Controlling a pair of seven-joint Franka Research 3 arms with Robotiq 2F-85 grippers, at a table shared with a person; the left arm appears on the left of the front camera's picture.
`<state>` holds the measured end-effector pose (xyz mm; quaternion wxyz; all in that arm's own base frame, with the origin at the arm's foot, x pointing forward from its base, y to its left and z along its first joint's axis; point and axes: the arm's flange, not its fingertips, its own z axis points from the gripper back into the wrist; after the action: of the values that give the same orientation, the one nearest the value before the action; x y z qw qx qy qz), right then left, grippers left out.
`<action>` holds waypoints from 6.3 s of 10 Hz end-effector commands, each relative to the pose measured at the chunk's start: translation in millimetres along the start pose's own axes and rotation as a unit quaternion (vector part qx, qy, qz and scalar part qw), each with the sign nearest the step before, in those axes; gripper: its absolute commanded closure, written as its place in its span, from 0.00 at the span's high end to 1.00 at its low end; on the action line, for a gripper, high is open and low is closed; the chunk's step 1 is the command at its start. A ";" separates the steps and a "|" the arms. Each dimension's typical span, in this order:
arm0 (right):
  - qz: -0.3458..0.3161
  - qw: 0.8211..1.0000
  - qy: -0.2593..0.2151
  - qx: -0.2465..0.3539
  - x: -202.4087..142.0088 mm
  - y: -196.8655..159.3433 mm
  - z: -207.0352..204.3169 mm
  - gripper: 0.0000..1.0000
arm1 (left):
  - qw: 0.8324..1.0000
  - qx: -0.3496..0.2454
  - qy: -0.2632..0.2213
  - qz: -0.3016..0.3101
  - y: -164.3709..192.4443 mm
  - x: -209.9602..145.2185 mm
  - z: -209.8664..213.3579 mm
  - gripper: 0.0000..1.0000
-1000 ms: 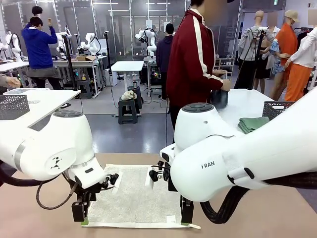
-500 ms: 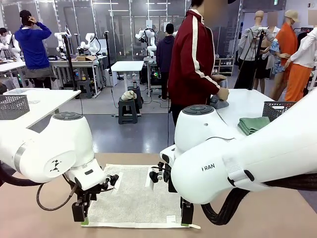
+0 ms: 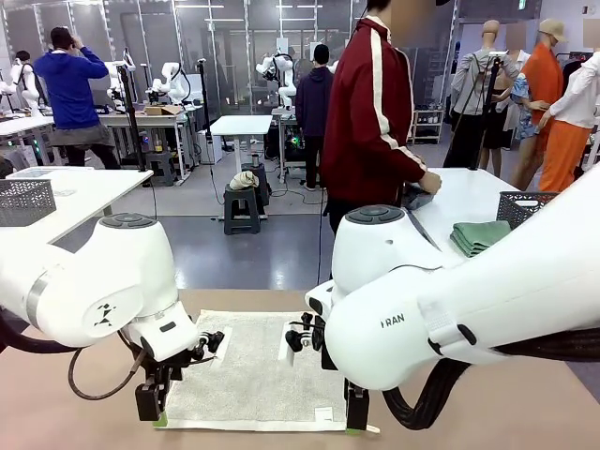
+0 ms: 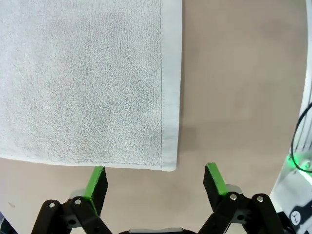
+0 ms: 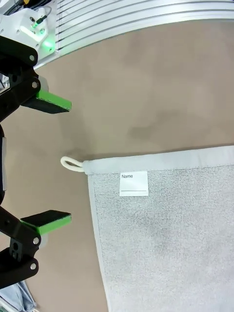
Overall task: Fold the towels and place them in the basket.
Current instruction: When a person lays out a Towel with hook on the table, fold it in half twice.
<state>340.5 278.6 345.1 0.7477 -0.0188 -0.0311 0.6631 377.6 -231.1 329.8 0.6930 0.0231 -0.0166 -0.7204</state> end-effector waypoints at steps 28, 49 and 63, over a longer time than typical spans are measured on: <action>0.047 0.999 0.004 0.007 1.3 -22.0 -56.7 0.61 | 1.000 -0.006 -0.019 -0.003 4.5 -12.9 -39.9 0.82; 0.051 0.999 -0.001 -0.013 5.8 -16.0 -10.0 0.00 | 1.000 0.014 -0.005 -0.010 11.1 -19.8 4.2 0.00; 0.046 0.998 -0.006 -0.028 19.9 -40.2 36.5 0.00 | 1.000 0.020 -0.022 0.004 39.0 -34.7 35.3 0.00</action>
<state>381.0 294.4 384.6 0.7144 -0.0370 -0.0519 0.6968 416.0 -198.4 368.0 0.6945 0.0203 -0.0447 -0.7178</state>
